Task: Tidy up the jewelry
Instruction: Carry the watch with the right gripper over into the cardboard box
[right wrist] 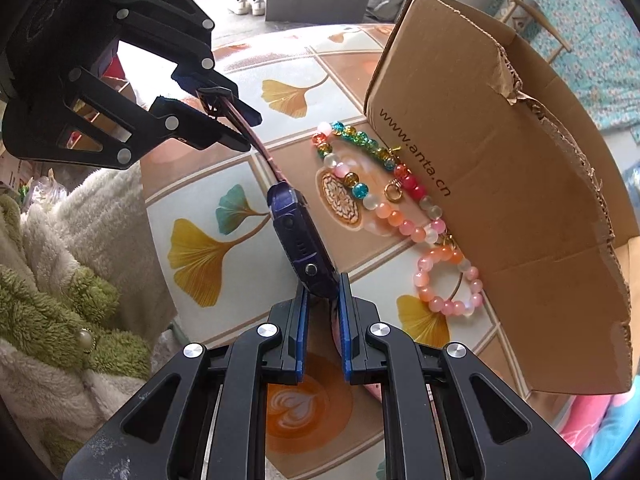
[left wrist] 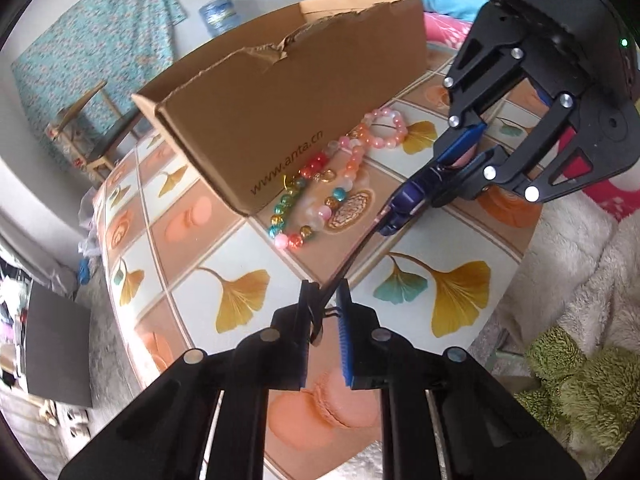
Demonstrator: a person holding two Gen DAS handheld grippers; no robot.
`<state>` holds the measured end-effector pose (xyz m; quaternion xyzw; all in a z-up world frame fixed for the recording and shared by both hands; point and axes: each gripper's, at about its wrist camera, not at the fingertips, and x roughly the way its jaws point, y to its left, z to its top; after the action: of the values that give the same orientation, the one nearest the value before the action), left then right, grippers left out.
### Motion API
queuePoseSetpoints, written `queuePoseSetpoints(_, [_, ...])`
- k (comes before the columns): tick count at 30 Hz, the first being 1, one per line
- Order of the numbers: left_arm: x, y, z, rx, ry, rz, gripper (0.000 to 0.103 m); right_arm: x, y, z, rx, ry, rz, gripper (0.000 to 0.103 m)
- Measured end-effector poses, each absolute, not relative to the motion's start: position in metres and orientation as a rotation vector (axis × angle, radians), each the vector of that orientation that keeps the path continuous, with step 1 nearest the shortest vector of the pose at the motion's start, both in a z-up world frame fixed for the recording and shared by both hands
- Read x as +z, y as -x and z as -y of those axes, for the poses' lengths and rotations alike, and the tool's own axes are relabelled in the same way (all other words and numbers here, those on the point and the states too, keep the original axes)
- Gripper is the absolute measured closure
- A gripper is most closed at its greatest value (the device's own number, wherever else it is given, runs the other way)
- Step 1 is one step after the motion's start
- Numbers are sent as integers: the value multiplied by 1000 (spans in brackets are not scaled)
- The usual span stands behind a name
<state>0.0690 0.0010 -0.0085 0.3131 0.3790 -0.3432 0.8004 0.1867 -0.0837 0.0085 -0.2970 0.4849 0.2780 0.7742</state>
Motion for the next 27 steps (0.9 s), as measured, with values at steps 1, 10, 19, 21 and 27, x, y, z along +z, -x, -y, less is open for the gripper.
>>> queuePoseSetpoints(1, [-9,-66,0,-729,-667,-816,91,8,-185,88,600,641,-1050,91])
queuePoseSetpoints(10, [-19,-49,1,-641,-637,-834,91,10,-155,146,468,588,-1053,87])
queuePoseSetpoints(19, [-4,-41,-2,-579,-549,-818,97,36,-109,166,385,553,-939,102])
queuePoseSetpoints(21, [8,-38,-3,-579,-522,-799,97,50,-101,167,372,548,-901,102])
queuePoseSetpoints(27, [63,-30,-1,-570,-465,-703,97,116,-91,167,317,545,-755,102])
